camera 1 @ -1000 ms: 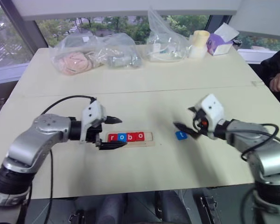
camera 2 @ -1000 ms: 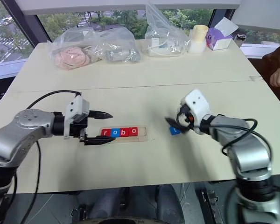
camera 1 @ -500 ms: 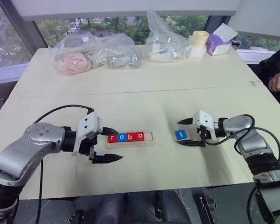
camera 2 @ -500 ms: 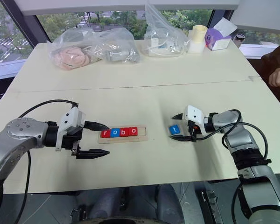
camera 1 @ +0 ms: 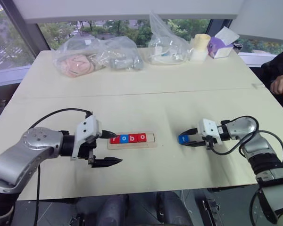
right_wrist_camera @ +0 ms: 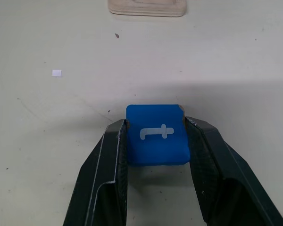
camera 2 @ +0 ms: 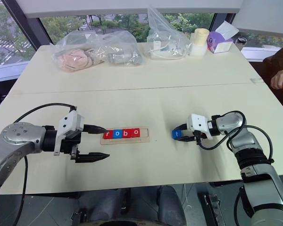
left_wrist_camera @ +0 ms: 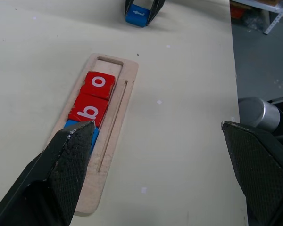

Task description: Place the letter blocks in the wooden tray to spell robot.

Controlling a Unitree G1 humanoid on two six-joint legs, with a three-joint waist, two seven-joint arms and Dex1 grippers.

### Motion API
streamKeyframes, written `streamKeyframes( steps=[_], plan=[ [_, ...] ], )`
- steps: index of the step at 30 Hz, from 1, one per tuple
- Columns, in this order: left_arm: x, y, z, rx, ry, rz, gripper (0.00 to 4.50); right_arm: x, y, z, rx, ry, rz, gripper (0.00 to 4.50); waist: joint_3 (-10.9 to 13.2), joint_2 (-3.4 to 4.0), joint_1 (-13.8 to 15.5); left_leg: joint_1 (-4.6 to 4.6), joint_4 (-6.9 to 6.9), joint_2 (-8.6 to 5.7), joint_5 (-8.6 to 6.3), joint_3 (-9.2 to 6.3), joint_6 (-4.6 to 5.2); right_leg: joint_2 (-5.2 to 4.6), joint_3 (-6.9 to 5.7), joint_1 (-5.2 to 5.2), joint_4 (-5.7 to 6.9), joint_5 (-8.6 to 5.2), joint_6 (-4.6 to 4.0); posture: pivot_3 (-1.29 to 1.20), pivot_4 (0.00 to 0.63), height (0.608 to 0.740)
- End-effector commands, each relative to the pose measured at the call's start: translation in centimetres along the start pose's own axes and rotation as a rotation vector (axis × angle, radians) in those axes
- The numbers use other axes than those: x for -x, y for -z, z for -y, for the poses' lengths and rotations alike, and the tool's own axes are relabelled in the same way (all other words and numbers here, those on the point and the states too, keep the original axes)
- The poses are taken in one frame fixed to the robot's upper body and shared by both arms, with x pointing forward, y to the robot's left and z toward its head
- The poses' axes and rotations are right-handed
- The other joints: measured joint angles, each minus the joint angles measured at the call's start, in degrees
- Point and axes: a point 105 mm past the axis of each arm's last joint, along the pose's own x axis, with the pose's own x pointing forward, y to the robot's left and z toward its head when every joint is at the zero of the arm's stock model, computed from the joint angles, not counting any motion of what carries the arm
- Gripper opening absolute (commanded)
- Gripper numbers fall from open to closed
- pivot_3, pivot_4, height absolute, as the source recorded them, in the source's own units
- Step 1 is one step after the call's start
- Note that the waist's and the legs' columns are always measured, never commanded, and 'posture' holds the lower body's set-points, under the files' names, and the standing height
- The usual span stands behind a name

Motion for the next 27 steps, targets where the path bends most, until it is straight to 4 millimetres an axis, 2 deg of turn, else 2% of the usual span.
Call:
streamKeyframes(
  steps=[1,4,7,12,21,27],
  plan=[
    [0.0,-0.6,-0.2,-0.036,-0.002,0.009,4.50,-0.5,-1.2,-0.1,-0.064,0.015,0.043,1.18,0.0,0.00,0.0,0.00,-0.01,0.00,0.00,-0.01,0.00,0.00,0.00,-0.01,0.00,0.02,-0.03,0.00,0.150,0.740],
    [0.0,-0.6,-0.3,-0.038,-0.001,0.011,4.50,-0.9,-2.5,0.3,-0.089,0.045,0.078,1.18,0.0,0.01,-0.3,-0.01,-0.08,0.02,0.00,0.00,0.00,0.01,0.01,-0.10,0.04,0.06,-0.09,0.00,0.150,0.740],
    [0.2,-0.4,-0.3,-0.014,0.014,0.009,4.50,-2.3,-4.8,0.5,-0.123,0.033,0.093,1.18,0.0,0.04,-0.2,-0.04,-0.10,0.03,0.00,0.03,0.00,0.05,0.02,-0.18,0.08,0.06,-0.10,0.00,0.150,0.740],
    [0.7,1.0,-0.1,0.016,0.030,-0.042,4.50,-4.7,-7.7,0.7,-0.051,0.003,0.096,1.18,0.0,0.04,-0.2,-0.06,-0.10,0.05,0.00,0.03,0.00,0.06,0.01,-0.22,0.07,0.05,-0.08,0.00,0.150,0.740],
    [0.6,1.1,-0.1,0.031,0.001,-0.024,4.50,-7.1,-8.2,1.2,0.012,-0.025,0.025,1.18,0.0,0.04,-0.1,-0.21,-0.10,-0.08,0.00,0.01,-0.01,-0.14,0.01,-0.30,0.00,0.05,-0.08,0.00,0.150,0.740],
    [0.6,1.2,0.0,0.043,-0.013,-0.018,4.50,-7.7,-8.3,1.5,0.012,-0.019,0.028,1.18,0.0,0.04,-0.1,-0.21,-0.14,-0.06,0.00,0.05,0.00,-0.07,0.00,-0.34,0.02,0.05,-0.07,0.00,0.150,0.740]
  ],
)
